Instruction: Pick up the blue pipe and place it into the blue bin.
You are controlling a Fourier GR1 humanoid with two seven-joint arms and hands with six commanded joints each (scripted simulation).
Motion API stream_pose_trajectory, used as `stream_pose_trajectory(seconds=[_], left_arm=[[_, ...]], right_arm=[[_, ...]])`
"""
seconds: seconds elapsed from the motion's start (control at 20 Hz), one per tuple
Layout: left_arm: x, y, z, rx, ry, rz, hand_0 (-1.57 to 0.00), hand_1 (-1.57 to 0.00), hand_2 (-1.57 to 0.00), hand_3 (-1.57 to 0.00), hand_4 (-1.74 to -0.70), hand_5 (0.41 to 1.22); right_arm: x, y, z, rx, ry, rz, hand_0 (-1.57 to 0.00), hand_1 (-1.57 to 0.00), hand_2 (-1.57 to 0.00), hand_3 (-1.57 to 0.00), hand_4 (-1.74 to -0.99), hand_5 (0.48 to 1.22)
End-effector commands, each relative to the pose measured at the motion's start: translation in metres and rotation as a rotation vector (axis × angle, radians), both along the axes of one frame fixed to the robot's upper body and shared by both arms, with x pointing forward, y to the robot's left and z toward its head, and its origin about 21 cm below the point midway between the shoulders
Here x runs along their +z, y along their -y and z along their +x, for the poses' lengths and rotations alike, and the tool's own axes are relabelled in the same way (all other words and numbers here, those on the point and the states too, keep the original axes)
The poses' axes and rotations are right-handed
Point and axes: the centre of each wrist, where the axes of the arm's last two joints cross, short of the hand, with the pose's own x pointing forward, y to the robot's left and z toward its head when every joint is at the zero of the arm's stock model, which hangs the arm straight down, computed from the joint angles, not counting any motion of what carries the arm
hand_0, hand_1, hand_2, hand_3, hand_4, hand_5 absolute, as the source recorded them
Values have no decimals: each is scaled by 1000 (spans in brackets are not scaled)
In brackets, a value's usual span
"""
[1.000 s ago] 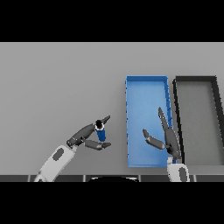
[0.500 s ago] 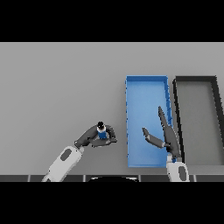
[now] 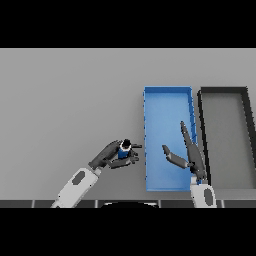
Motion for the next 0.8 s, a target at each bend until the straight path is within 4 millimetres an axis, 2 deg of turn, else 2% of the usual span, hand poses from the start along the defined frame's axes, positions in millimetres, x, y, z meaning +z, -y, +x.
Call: stream_pose_trajectory(seconds=[0.0,0.15,0.4,0.55,0.75], left_arm=[[10,1,1,-5,26,-23,-1512,-1522,-1525,-1446,-1721,1201],[28,15,-1,-36,46,-39,-1541,-1546,-1547,-1469,-1731,1211],[48,14,-1,-63,57,2,-1561,-1563,-1563,-1493,-1738,1218],[48,14,-5,-67,51,19,-1566,-1567,-1567,-1496,-1739,1219],[45,16,-5,-71,43,40,-1569,-1569,-1569,-1494,-1740,1219]], right_arm=[[1,3,-4,4,23,-5,1,1,1,1,-1183,606],[-2,5,-7,0,24,-12,1,1,1,1,-1164,602],[-2,7,-10,7,50,-14,1,1,1,1,-1136,604],[-1,8,-7,-7,50,-15,1,1,1,1,-1127,605],[-5,7,-13,-16,28,3,1,1,1,1,-1178,605]])
